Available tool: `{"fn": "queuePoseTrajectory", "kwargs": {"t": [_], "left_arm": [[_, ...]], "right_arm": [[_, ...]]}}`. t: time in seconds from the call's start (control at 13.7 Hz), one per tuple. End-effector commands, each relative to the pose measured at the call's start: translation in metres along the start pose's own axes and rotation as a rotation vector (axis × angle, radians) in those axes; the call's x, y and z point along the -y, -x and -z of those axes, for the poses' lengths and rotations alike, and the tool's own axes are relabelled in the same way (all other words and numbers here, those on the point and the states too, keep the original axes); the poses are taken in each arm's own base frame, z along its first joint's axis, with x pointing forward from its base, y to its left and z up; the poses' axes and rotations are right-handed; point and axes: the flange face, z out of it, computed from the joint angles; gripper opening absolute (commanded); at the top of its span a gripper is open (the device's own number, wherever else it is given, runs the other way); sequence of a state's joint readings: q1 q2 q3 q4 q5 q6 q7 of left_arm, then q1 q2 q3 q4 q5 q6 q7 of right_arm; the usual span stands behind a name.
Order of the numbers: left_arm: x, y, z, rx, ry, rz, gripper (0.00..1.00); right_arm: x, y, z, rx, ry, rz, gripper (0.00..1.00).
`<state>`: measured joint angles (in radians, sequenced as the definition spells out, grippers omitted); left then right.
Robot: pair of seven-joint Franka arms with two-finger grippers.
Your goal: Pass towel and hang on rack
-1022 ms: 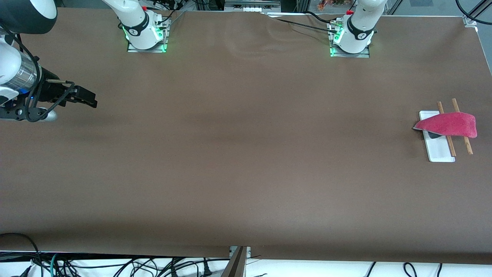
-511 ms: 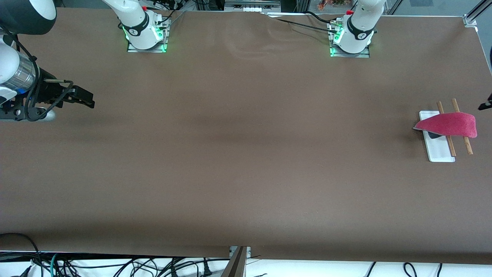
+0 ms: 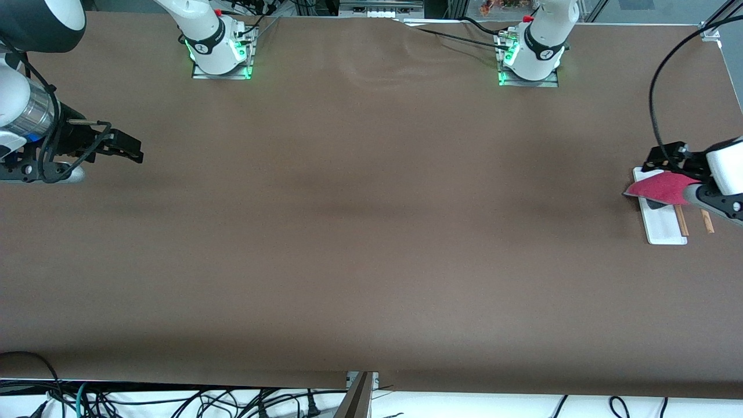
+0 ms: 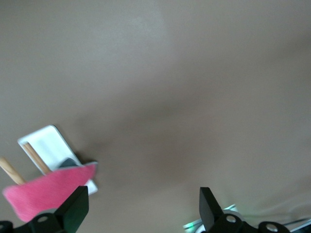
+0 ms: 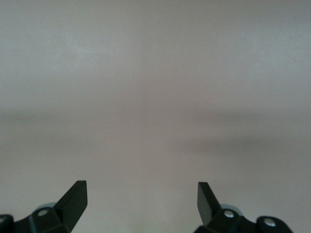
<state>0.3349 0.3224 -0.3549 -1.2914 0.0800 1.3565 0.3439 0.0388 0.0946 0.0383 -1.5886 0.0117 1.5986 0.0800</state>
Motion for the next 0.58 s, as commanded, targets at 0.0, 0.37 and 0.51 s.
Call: {"fn": "queuePoseTrajectory", "kwargs": {"t": [0.0,0.37,0.51], "left_arm": [[-0.038,0.024,0.011,-0.07,-0.033,0.207,1.0],[-0.054,0.053,-0.004,-0.187,-0.085,0.287,1.0],[-0.056,0.059,-0.01,-0.204,-0.085,0.284,1.0]], "right_arm": [[-0.003,0.011,0.004,-0.005,0.009,0.014,1.0],[-0.003,0.011,0.003,-0.004,0.009,0.011,1.0],[-0.003,0.011,0.003,-0.004,0.009,0.011,1.0]]}}
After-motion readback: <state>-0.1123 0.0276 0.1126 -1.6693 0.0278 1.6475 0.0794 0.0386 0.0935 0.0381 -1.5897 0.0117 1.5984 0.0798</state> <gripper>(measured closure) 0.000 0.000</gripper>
